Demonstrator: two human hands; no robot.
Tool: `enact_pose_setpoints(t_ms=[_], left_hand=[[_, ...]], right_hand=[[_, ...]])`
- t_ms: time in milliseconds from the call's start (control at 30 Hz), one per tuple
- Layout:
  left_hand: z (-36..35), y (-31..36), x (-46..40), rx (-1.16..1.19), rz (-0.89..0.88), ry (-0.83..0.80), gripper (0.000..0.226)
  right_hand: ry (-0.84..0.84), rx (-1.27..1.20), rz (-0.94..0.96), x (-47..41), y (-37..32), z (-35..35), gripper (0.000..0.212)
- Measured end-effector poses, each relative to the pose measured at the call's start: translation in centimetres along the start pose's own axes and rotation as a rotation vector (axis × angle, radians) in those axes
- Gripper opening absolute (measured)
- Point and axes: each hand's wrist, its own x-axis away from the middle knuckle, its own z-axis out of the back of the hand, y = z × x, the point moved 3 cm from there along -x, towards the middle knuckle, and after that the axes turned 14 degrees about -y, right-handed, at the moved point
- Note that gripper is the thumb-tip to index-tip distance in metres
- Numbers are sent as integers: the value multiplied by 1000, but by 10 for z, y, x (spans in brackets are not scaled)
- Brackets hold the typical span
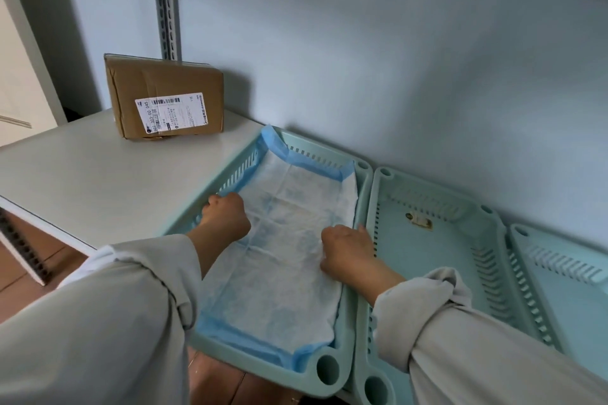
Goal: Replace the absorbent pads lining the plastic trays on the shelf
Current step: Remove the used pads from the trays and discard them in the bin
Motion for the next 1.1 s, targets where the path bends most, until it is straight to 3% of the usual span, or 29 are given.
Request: enact_pose_setpoints(t_ms=[200, 267, 433, 500, 600, 800, 900, 1000, 1100], left_hand=[[1, 0, 5, 190, -124, -22, 13], [3, 1, 7, 249, -140, -30, 21], [10, 3, 12, 499, -195, -8, 14], [10, 4, 15, 622, -203, -33, 18], [13, 10, 19, 799, -240, -28, 38], [23, 20, 34, 866, -286, 81, 30], [25, 25, 42, 872, -286, 86, 46], [32, 28, 49, 919, -249, 135, 62], [37, 33, 54, 939, -266, 157, 41]], right_hand=[[24, -46, 20, -1, 2, 5, 22], [37, -92, 12, 1, 4, 3, 21], [347, -196, 2, 7, 13, 5, 17], [391, -267, -22, 10, 17, 5, 16], [350, -554, -96, 9, 21, 10, 17], [288, -1261, -184, 16, 32, 26, 20], [219, -1663, -247, 20, 35, 22, 28], [196, -1745, -290, 24, 44, 17, 18], [46, -1775, -294, 33, 52, 14, 25]])
